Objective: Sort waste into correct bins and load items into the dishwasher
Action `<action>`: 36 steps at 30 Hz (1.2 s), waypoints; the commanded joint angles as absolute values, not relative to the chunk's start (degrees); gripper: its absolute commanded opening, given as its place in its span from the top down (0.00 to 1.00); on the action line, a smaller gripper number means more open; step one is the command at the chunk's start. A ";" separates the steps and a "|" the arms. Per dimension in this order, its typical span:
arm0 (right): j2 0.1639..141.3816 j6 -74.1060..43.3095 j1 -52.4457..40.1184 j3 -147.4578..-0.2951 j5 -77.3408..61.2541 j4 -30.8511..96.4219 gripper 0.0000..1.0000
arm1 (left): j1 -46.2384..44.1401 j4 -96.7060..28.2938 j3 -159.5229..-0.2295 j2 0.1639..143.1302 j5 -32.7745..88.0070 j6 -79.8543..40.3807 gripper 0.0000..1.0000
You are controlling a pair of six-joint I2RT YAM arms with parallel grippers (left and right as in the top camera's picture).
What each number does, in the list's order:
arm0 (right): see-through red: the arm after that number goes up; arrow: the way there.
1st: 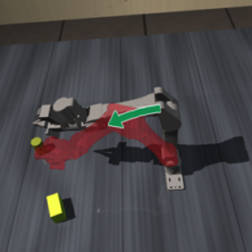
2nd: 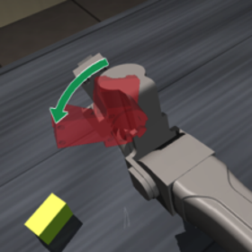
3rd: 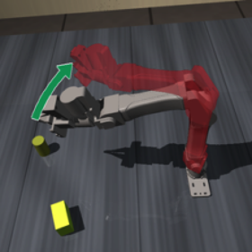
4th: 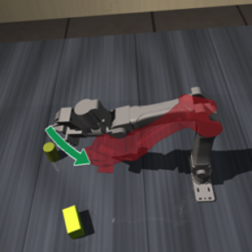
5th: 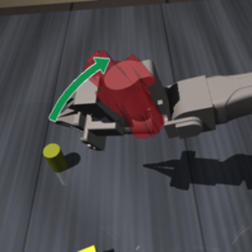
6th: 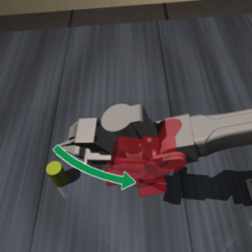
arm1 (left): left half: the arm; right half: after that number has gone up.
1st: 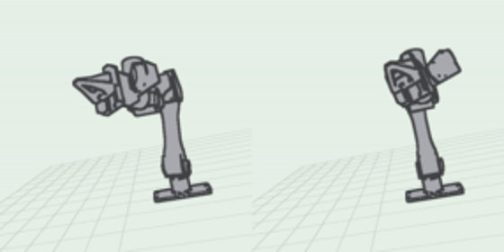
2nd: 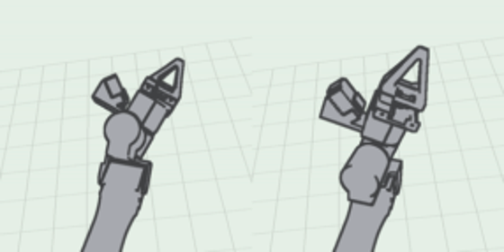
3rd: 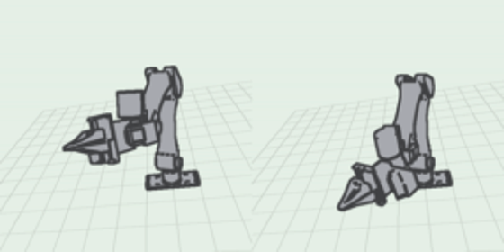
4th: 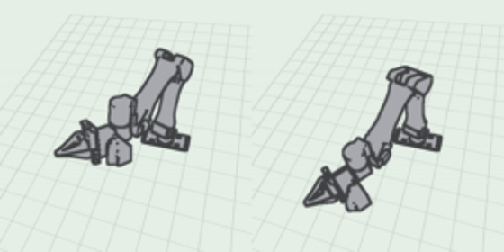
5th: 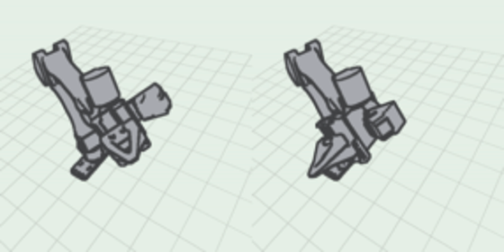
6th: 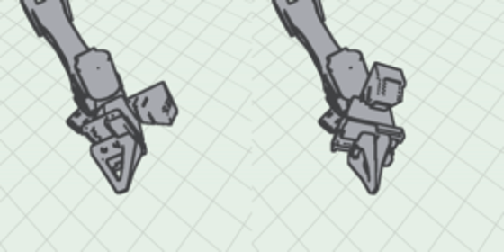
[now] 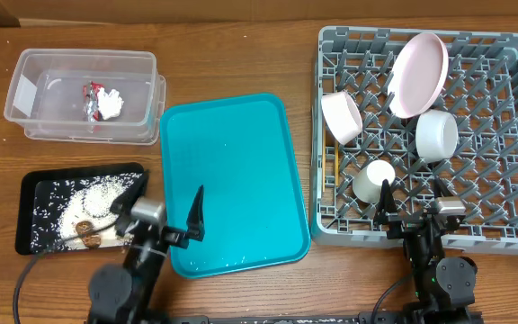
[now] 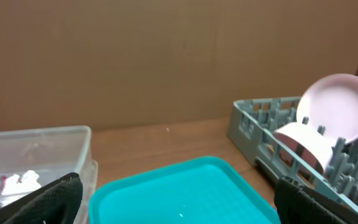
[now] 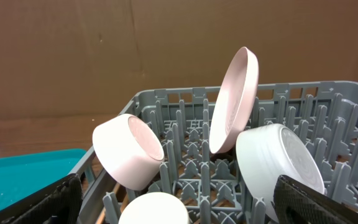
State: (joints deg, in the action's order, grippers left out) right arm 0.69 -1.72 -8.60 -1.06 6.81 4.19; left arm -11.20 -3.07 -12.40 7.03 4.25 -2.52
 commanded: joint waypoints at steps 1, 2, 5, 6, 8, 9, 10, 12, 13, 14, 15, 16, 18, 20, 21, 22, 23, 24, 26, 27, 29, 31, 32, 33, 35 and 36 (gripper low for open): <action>0.16 -1.67 -8.34 -0.45 6.79 3.92 0.00 | -9.43 -2.74 -8.43 0.47 4.51 -1.85 0.00; 0.16 -1.67 -8.34 -0.45 6.76 3.92 0.00 | -9.06 -1.58 -7.20 0.23 4.49 -2.33 0.00; 0.16 -1.67 -8.34 -0.45 6.76 3.92 0.00 | -8.91 1.19 -3.62 0.14 4.56 -4.80 0.00; 0.16 -1.67 -8.34 -0.45 6.76 3.92 0.00 | -8.91 1.89 -2.42 0.16 4.49 -5.85 0.00; 0.16 -1.67 -8.34 -0.45 6.76 3.92 0.00 | -8.91 3.14 -0.10 0.16 4.58 -7.70 0.00; 0.16 -1.67 -8.34 -0.45 6.76 3.92 0.00 | -8.91 0.97 -0.27 0.16 4.47 -8.88 0.00; 0.16 -1.67 -8.34 -0.45 6.79 3.92 0.00 | -8.91 0.03 -0.25 0.16 4.49 -9.13 0.00; 0.16 -1.65 -8.34 -0.45 6.79 3.92 0.00 | -8.97 -2.57 -0.27 0.16 4.43 -9.02 0.00; 0.16 -1.67 -8.34 -0.45 6.79 3.92 0.00 | -8.97 -4.12 -0.27 0.16 4.47 -9.02 0.00; 0.16 -1.67 -8.34 -0.45 6.79 3.92 0.00 | -8.97 -4.10 -0.27 0.40 4.38 -9.02 0.00; 0.16 -1.67 -8.34 -0.45 6.79 3.92 0.00 | -8.97 -4.01 -0.27 0.54 4.43 -9.02 0.00; 0.16 -1.67 -8.34 -0.45 6.76 3.92 0.00 | -8.97 -4.08 -0.27 0.58 4.43 -9.02 0.00; 0.16 -1.67 -8.34 -0.45 6.79 3.92 0.00 | -8.97 -4.08 -0.27 0.62 4.43 -9.02 0.00; 0.16 -1.65 -8.34 -0.45 6.76 3.92 0.00 | -8.97 -4.05 -0.27 0.62 4.43 -9.02 0.00; 0.16 -1.67 -8.34 -0.45 6.79 3.92 0.00 | -8.97 -4.05 -0.27 0.62 4.40 -9.02 0.00; 0.16 -1.67 -8.34 -0.45 6.79 3.92 0.00 | -8.97 -4.05 -0.27 0.62 4.43 -9.02 0.00; 0.16 -1.67 -8.34 -0.45 6.76 3.92 0.00 | -8.97 -4.05 -0.27 0.62 4.43 -9.02 0.00; 0.16 -1.67 -8.34 -0.45 6.76 3.92 0.00 | -8.97 -4.05 -0.27 0.62 4.40 -9.02 0.00; 0.16 -1.67 -8.34 -0.45 6.79 3.92 0.00 | -8.97 -4.05 -0.27 0.62 4.43 -9.02 0.00; 0.16 -1.65 -8.34 -0.45 6.76 3.92 0.00 | -8.97 -4.08 -0.27 0.62 4.43 -9.02 0.00; 0.16 -1.67 -8.34 -0.45 6.79 3.92 0.00 | -8.97 -4.05 -0.27 0.62 4.43 -9.02 0.00; 0.16 -1.67 -8.34 -0.45 6.79 3.92 0.00 | -8.97 -4.05 -0.27 0.62 4.43 -9.02 0.00; 0.16 -1.67 -8.34 -0.45 6.76 3.92 0.00 | -8.97 -4.05 -0.27 0.62 4.43 -9.02 0.00; 0.16 -1.67 -8.34 -0.45 6.79 3.92 0.00 | -8.97 -4.05 -0.27 0.62 4.40 -9.02 0.00; 0.16 -1.67 -8.34 -0.45 6.76 3.92 0.00 | -8.97 -4.05 -0.27 0.62 4.43 -9.02 0.00; 0.16 -1.67 -8.34 -0.45 6.76 3.92 0.00 | -8.97 -4.05 -0.27 0.62 4.43 -9.02 0.00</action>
